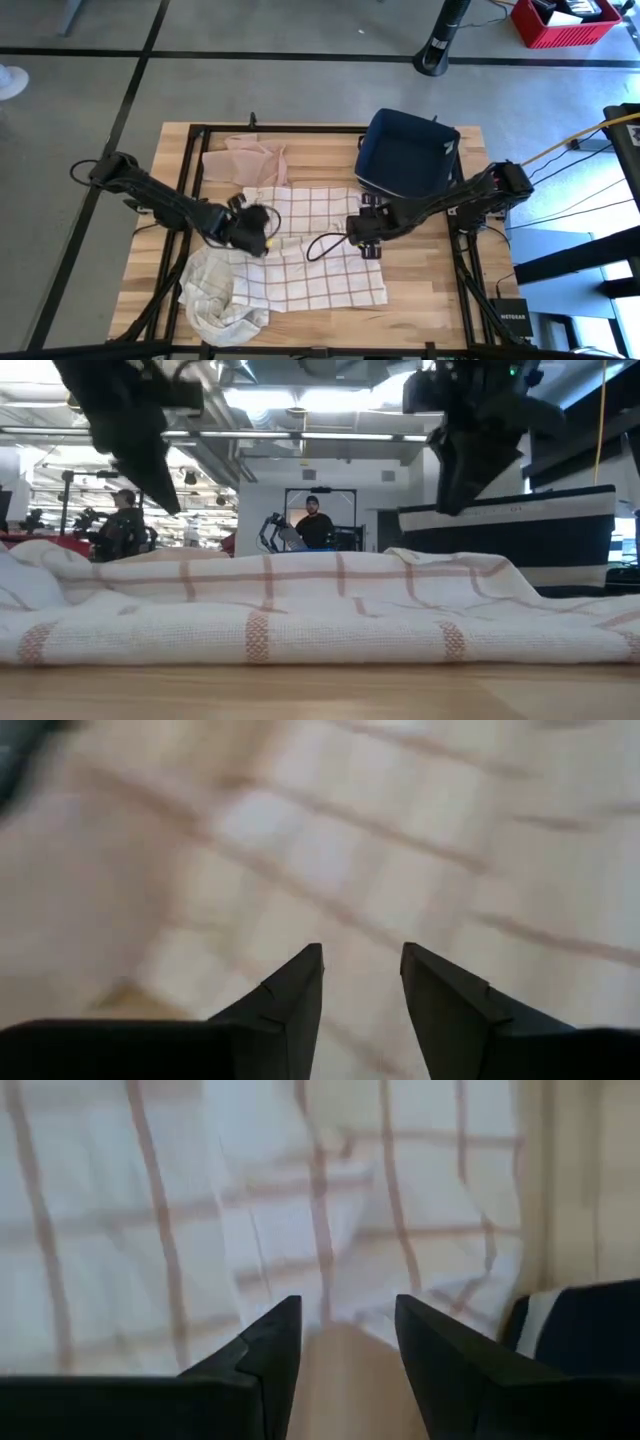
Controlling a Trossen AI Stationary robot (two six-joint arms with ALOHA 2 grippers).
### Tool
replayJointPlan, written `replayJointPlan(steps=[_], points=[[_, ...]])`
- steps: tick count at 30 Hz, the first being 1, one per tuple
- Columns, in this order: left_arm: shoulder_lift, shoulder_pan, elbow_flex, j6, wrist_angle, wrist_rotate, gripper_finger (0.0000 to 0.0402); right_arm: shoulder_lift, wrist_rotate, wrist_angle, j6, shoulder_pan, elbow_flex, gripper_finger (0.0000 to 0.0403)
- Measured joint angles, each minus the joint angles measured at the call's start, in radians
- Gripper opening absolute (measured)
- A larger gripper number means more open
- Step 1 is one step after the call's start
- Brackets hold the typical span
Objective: Fold towel
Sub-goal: Fold the white with red-stripe towel
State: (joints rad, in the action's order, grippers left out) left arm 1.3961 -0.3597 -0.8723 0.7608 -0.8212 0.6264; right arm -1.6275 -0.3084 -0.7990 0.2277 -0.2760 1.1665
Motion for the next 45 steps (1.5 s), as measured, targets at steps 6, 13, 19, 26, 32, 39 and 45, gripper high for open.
replayJointPlan(steps=[6, 13, 19, 26, 32, 39, 45], points=[[0.008, 0.141, 0.095, -0.047, 0.080, -0.059, 0.0131, -0.009, 0.028, 0.317, 0.059, -0.082, -0.113, 0.0165], [0.009, 0.282, 0.248, -0.221, 0.357, -0.268, 0.0131, -0.081, 0.040, 0.461, 0.063, -0.104, -0.210, 0.0165], [0.006, 0.377, 0.312, -0.079, 0.277, -0.162, 0.0131, -0.118, 0.058, 0.306, 0.150, -0.104, -0.216, 0.0165], [-0.001, 0.409, 0.312, 0.023, 0.222, -0.161, 0.0131, -0.118, 0.153, 0.278, 0.214, -0.103, -0.210, 0.0165], [-0.062, 0.378, 0.170, -0.002, 0.129, -0.175, 0.0131, -0.118, 0.185, 0.283, 0.214, -0.104, -0.210, 0.0165], [-0.105, 0.481, 0.096, -0.187, 0.244, -0.144, 0.0131, -0.118, 0.070, 0.412, 0.213, -0.103, -0.211, 0.0165], [-0.029, 0.689, 0.161, -0.252, 0.276, -0.281, 0.0131, -0.117, 0.020, 0.497, 0.212, -0.103, -0.211, 0.0165]])
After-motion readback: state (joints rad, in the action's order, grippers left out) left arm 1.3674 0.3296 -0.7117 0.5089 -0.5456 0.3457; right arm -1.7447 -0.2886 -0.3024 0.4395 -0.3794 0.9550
